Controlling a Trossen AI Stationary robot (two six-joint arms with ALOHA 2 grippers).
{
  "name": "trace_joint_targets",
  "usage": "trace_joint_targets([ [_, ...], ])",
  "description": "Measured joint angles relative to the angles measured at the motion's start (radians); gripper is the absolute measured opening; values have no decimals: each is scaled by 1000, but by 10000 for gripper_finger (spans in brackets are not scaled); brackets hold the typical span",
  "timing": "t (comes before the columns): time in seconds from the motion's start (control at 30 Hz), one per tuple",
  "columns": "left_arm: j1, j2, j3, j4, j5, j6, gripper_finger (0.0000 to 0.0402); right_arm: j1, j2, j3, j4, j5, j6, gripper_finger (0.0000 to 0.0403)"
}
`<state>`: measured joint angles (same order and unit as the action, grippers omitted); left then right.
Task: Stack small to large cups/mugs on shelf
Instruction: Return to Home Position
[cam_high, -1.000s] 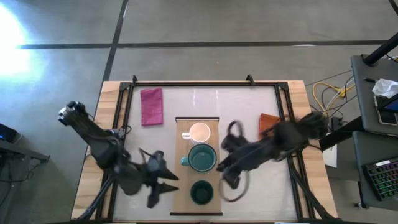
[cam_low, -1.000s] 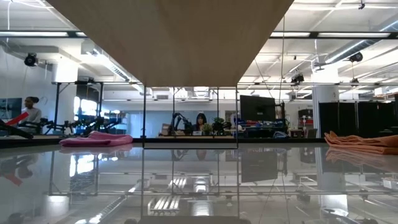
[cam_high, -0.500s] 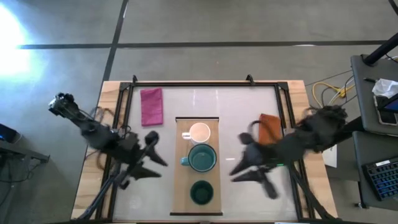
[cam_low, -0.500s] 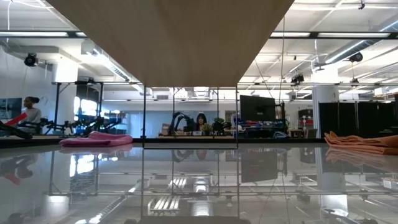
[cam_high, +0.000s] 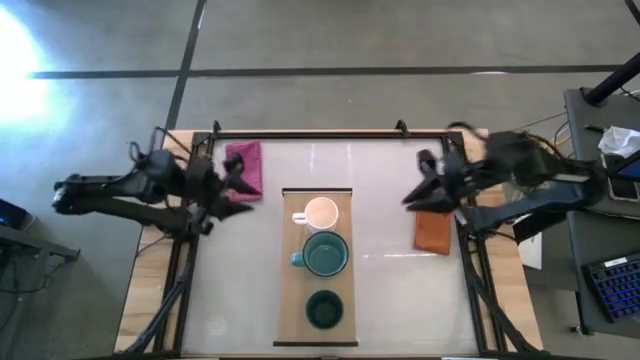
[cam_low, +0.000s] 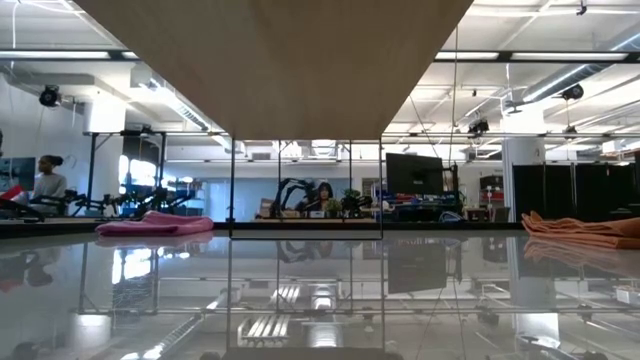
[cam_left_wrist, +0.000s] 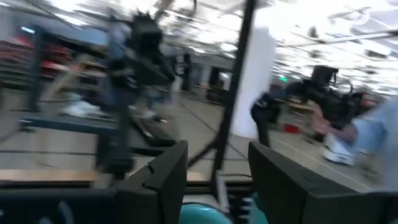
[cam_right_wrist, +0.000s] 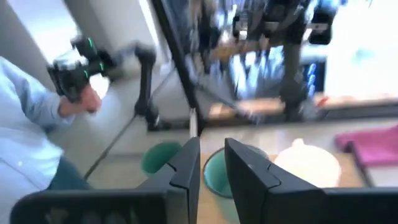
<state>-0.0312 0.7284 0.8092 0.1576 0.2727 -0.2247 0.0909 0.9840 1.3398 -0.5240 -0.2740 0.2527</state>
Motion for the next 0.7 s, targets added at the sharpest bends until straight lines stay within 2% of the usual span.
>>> trace_joint_targets([
  [0.1,31,-84,-40,-89,-97,-30,157,-45,-162,-208,190,24,8,68],
  [0.2,27,-140,-124,-83,-216,-72,157,-38,-266,-427,405,117,36,68],
  [0.37,23,-229,-272,-8,-225,-84,157,-37,-356,-707,646,149,28,68],
  [0.57,23,-400,-421,-14,-361,-83,157,-71,-481,-989,829,145,81,68],
  [0.7,23,-533,-504,-17,-365,-84,157,-85,-614,-1119,902,166,106,68],
])
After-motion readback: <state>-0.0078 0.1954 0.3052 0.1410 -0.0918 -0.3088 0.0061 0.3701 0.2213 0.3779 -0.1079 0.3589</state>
